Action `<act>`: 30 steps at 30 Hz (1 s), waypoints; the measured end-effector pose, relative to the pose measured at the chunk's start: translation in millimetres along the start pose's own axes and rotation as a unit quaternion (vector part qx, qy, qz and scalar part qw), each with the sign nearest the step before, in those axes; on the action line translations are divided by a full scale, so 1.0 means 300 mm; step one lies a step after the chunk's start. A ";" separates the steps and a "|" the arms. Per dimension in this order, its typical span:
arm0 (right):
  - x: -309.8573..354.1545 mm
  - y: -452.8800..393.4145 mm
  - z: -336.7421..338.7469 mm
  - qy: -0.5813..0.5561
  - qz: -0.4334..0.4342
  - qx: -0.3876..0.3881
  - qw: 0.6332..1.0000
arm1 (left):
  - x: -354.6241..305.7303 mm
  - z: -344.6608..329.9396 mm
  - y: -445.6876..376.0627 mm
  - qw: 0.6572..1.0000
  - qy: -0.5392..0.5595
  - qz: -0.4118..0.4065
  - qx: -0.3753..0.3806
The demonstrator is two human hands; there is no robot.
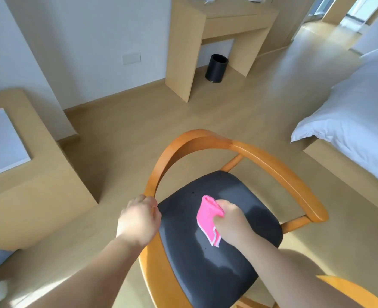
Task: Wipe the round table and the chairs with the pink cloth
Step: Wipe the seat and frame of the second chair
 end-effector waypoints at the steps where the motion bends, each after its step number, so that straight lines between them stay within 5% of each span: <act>1: -0.031 -0.041 -0.027 0.004 -0.001 0.000 1.000 | 0.012 -0.034 -0.019 1.000 -0.020 0.000 -0.012; 12: -0.355 -0.261 -0.216 0.021 -0.050 0.054 0.997 | 0.012 -0.286 -0.097 0.990 -0.022 0.129 -0.058; 22: -0.345 -0.419 -0.407 -0.195 -0.035 0.035 0.980 | -0.001 -0.304 -0.107 0.991 -0.045 0.119 -0.045; 30: -0.531 -0.410 -0.495 0.147 0.053 0.136 0.978 | 0.019 -0.317 -0.121 0.995 -0.074 -0.019 -0.069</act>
Point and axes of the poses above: each hand's wrist, its own y-axis away from the middle knuckle, its own z-axis out of the back of the hand, x = y × z, the point moved 1 cm from there along -y, towards the middle knuckle, and after that the axes turned 12 degrees about z, right-handed, at the moved point
